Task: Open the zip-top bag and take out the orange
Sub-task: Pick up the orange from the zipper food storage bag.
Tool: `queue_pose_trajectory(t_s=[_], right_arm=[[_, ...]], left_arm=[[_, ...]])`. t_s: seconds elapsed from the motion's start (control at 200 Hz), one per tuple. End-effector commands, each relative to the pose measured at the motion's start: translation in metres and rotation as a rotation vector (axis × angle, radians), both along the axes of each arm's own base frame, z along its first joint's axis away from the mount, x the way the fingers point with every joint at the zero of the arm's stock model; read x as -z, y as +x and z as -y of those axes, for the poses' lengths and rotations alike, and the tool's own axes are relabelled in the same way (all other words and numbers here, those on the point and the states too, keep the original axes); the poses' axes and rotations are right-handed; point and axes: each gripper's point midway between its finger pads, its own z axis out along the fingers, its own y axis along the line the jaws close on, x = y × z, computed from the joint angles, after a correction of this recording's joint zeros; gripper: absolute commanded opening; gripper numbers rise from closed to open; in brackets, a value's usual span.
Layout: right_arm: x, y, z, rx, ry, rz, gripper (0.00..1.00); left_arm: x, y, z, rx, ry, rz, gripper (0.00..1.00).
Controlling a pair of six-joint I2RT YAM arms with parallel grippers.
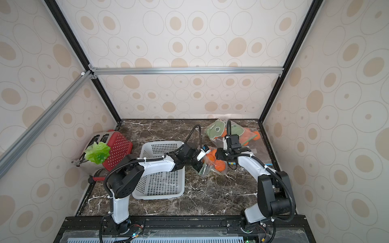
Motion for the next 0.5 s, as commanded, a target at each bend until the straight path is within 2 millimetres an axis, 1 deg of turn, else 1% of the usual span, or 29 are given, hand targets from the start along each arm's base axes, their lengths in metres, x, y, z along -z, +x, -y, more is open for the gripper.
queue_pose_trajectory(t_s=[0.0,0.04,0.115,0.23,0.376,0.496], right_arm=[[0.004,0.0,0.013,0.014,-0.078,0.0,0.61],[0.012,-0.001,0.011,0.0,-0.072,-0.023,0.6],[0.021,-0.003,0.002,-0.029,-0.039,-0.069,0.53],[0.028,-0.001,-0.001,-0.041,-0.024,-0.073,0.41],[0.026,-0.003,-0.002,-0.049,-0.017,-0.068,0.26],[0.015,-0.003,-0.003,-0.046,-0.005,-0.028,0.11]], left_arm=[[-0.016,0.003,0.0,0.022,-0.029,0.037,0.96],[-0.017,0.002,0.0,0.026,-0.032,0.037,0.96],[-0.017,0.002,0.0,0.029,-0.032,0.037,0.96],[-0.016,0.002,0.0,0.03,-0.028,0.037,0.95],[-0.016,0.002,0.0,0.029,-0.028,0.035,0.95],[-0.018,0.003,-0.001,0.024,-0.034,0.034,0.95]])
